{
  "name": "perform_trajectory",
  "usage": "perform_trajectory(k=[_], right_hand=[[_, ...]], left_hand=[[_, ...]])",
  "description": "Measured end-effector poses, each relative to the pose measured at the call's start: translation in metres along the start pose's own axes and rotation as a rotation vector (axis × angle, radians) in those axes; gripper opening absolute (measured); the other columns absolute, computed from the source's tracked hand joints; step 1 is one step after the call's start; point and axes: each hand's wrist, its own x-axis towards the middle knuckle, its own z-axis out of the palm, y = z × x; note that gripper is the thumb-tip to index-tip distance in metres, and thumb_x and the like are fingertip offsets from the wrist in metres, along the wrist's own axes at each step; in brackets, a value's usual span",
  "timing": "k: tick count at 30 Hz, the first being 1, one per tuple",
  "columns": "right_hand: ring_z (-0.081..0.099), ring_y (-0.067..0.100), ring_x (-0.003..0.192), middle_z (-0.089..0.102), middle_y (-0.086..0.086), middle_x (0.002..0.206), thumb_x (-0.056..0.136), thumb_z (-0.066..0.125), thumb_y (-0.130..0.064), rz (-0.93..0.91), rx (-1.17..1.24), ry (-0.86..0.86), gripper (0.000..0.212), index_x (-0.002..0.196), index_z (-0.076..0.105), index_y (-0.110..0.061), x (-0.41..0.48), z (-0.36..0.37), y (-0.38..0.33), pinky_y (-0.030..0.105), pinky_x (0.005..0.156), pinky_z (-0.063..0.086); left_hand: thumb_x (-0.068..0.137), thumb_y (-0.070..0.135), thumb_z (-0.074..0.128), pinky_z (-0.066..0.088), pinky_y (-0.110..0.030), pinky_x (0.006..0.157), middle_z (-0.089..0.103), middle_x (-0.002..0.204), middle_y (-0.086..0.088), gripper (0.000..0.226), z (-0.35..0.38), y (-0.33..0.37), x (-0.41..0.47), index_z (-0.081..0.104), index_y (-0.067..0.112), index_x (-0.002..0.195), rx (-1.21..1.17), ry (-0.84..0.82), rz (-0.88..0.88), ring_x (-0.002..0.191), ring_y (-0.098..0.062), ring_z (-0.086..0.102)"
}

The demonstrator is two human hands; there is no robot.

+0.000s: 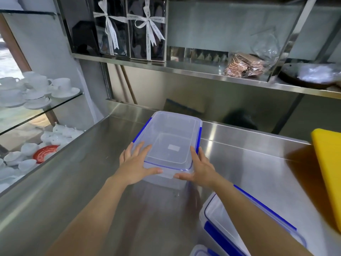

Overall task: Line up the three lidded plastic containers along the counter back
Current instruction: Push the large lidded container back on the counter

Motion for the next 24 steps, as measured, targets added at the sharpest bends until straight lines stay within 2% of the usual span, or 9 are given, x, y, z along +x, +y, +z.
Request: perform_trajectory(k=[4, 6, 8, 11, 14, 17, 19, 21, 24], right_hand=[[0.010, 0.026, 0.143, 0.003, -0.001, 0.157, 0.066, 0.061, -0.069, 0.006, -0.061, -0.073, 0.108, 0.144, -0.004, -0.034, -0.011, -0.010, 0.000, 0.051, 0.114, 0.021], [0.007, 0.026, 0.144, 0.002, -0.001, 0.158, 0.069, 0.062, -0.065, 0.027, -0.044, -0.109, 0.101, 0.145, 0.002, -0.035, -0.020, -0.020, 0.006, 0.050, 0.114, 0.017], [0.010, 0.025, 0.144, 0.005, 0.000, 0.159, 0.071, 0.062, -0.062, 0.059, -0.032, -0.117, 0.096, 0.145, 0.007, -0.035, -0.033, -0.032, 0.017, 0.047, 0.113, 0.018], [0.020, 0.024, 0.142, 0.013, 0.000, 0.158, 0.072, 0.062, -0.062, 0.132, -0.008, -0.126, 0.094, 0.145, 0.012, -0.032, -0.054, -0.049, 0.038, 0.044, 0.112, 0.025], [0.034, 0.025, 0.135, 0.026, 0.000, 0.154, 0.070, 0.064, -0.061, 0.206, -0.005, -0.151, 0.091, 0.144, 0.019, -0.032, -0.079, -0.063, 0.062, 0.043, 0.108, 0.034], [0.048, 0.023, 0.122, 0.043, 0.000, 0.144, 0.069, 0.069, -0.056, 0.290, -0.006, -0.205, 0.087, 0.141, 0.027, -0.031, -0.103, -0.074, 0.085, 0.036, 0.096, 0.043], [0.053, 0.019, 0.112, 0.050, -0.001, 0.137, 0.064, 0.071, -0.057, 0.344, -0.036, -0.257, 0.089, 0.139, 0.030, -0.031, -0.117, -0.080, 0.098, 0.034, 0.093, 0.044], [0.055, 0.016, 0.103, 0.056, -0.003, 0.129, 0.060, 0.071, -0.062, 0.385, -0.072, -0.270, 0.087, 0.134, 0.037, -0.030, -0.127, -0.083, 0.108, 0.035, 0.091, 0.046], [0.060, 0.017, 0.094, 0.064, 0.000, 0.114, 0.064, 0.066, -0.066, 0.393, -0.069, -0.204, 0.069, 0.119, 0.050, -0.027, -0.138, -0.076, 0.115, 0.038, 0.087, 0.052]], left_hand=[[0.064, 0.083, 0.043, -0.012, -0.046, 0.114, -0.009, 0.158, 0.001, 0.099, -0.006, 0.010, -0.009, 0.005, 0.039, 0.144, 0.062, -0.055, -0.054, 0.141, -0.024, -0.024], [0.074, 0.071, 0.047, -0.011, -0.045, 0.114, -0.009, 0.158, -0.005, 0.089, -0.009, 0.022, -0.019, 0.008, 0.034, 0.145, 0.087, 0.011, -0.054, 0.142, -0.025, -0.022], [0.082, 0.054, 0.054, -0.001, -0.044, 0.116, 0.004, 0.158, -0.009, 0.079, -0.008, 0.043, -0.036, 0.014, 0.026, 0.145, 0.013, 0.196, -0.020, 0.144, -0.025, -0.007], [0.083, 0.035, 0.061, 0.030, -0.043, 0.103, 0.046, 0.139, -0.010, 0.058, 0.004, 0.087, -0.070, 0.039, 0.014, 0.133, -0.248, 0.429, 0.017, 0.129, -0.028, 0.038], [0.082, 0.050, 0.055, 0.045, -0.039, 0.089, 0.059, 0.123, -0.005, 0.045, 0.024, 0.123, -0.095, 0.046, 0.021, 0.115, -0.341, 0.107, -0.055, 0.108, -0.024, 0.057], [0.075, 0.069, 0.048, 0.042, -0.043, 0.101, 0.044, 0.144, -0.006, 0.084, 0.041, 0.136, -0.097, 0.029, 0.017, 0.138, -0.160, -0.328, -0.158, 0.125, -0.027, 0.048], [0.065, 0.075, 0.053, 0.043, -0.044, 0.102, 0.052, 0.137, -0.007, 0.096, 0.046, 0.144, -0.098, 0.032, 0.017, 0.139, -0.253, -0.504, -0.149, 0.120, -0.026, 0.054], [0.052, 0.078, 0.056, 0.049, -0.043, 0.095, 0.065, 0.118, -0.007, 0.099, 0.050, 0.153, -0.103, 0.045, 0.017, 0.129, -0.307, -0.614, -0.114, 0.099, -0.027, 0.065], [0.061, 0.063, 0.068, 0.056, -0.041, 0.083, 0.068, 0.101, -0.008, 0.080, 0.065, 0.163, -0.107, 0.044, 0.013, 0.118, -0.358, -0.558, -0.151, 0.084, -0.027, 0.069]])
